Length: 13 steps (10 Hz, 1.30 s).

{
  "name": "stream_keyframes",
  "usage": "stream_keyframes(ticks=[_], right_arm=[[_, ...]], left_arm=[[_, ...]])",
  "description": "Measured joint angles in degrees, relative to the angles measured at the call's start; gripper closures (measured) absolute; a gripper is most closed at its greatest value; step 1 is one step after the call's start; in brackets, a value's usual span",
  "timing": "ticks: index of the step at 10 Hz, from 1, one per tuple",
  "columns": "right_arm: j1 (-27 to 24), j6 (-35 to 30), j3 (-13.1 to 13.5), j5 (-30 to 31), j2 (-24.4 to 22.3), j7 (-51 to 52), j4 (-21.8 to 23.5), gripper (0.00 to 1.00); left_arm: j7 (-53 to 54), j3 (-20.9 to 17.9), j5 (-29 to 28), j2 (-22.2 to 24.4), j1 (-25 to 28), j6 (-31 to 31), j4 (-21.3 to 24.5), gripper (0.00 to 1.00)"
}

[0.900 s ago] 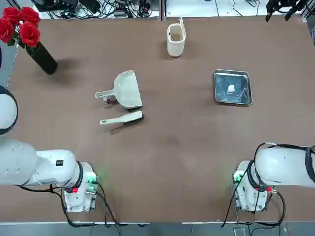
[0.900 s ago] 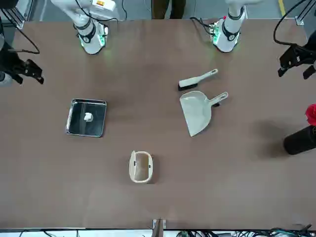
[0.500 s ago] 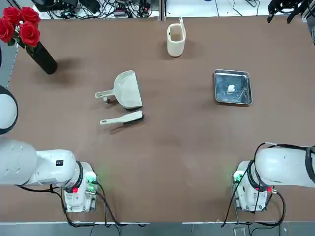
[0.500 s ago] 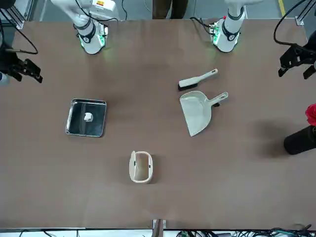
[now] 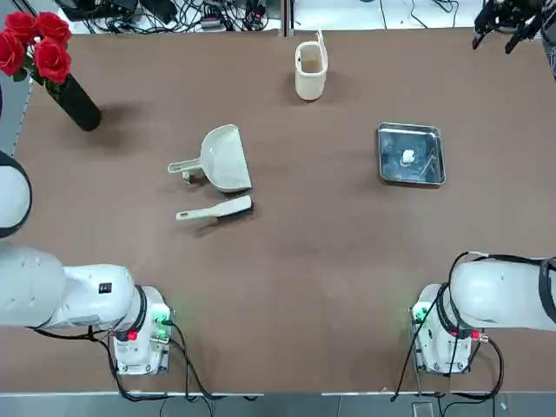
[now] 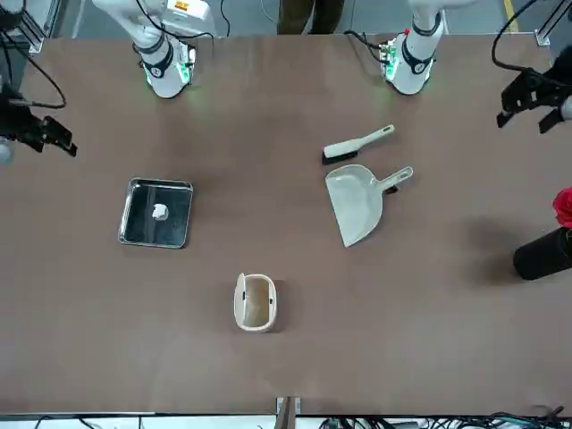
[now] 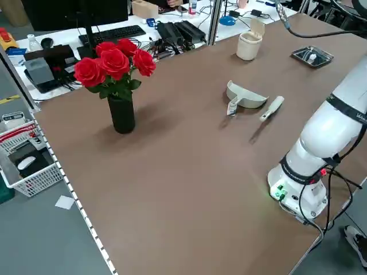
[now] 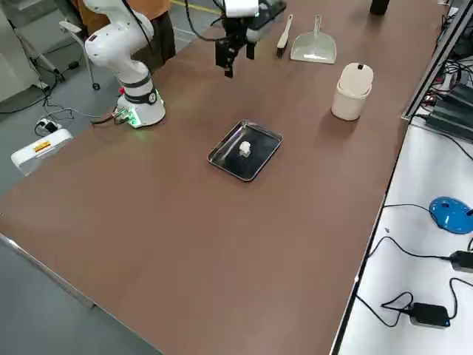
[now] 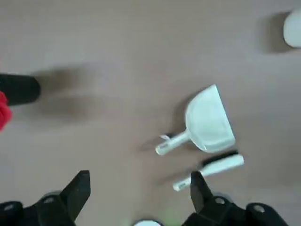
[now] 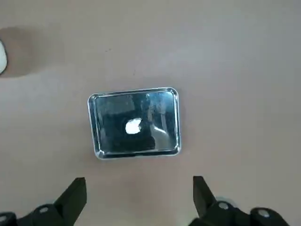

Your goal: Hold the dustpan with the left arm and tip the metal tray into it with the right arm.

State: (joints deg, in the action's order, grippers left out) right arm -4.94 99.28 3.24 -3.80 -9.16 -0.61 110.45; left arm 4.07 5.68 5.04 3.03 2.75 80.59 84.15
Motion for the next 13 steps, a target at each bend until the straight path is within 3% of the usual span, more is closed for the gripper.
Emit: stream_keyframes(ticks=[3, 6, 8, 11, 13], right_arm=[[-0.23, 10.06, 4.11, -1.82, 2.22, 3.90, 9.45, 0.00], [-0.32, 21.69, 6.50, -1.98, 7.27, 9.67, 16.00, 0.00], [-0.32, 27.38, 6.83, -2.10, 12.47, 11.11, 16.92, 0.00], [-0.32, 37.57, 6.88, -2.50, 18.68, 12.85, 20.35, 0.00], [-0.32, 40.22, 6.88, -7.53, 21.55, 18.48, 21.76, 0.02]], left_arm=[[19.53, 0.16, 0.04, -0.16, -0.24, -0.66, 0.96, 0.01], [30.37, 3.04, -1.46, -0.35, -0.47, 3.77, 6.47, 0.01], [30.81, 8.29, -4.08, 0.67, -0.84, 11.98, 15.02, 0.02], [33.42, 12.94, -7.31, 2.60, -1.26, 23.47, 28.81, 0.03], [34.31, 15.63, -9.86, 2.20, -1.26, 29.89, 35.85, 0.04]])
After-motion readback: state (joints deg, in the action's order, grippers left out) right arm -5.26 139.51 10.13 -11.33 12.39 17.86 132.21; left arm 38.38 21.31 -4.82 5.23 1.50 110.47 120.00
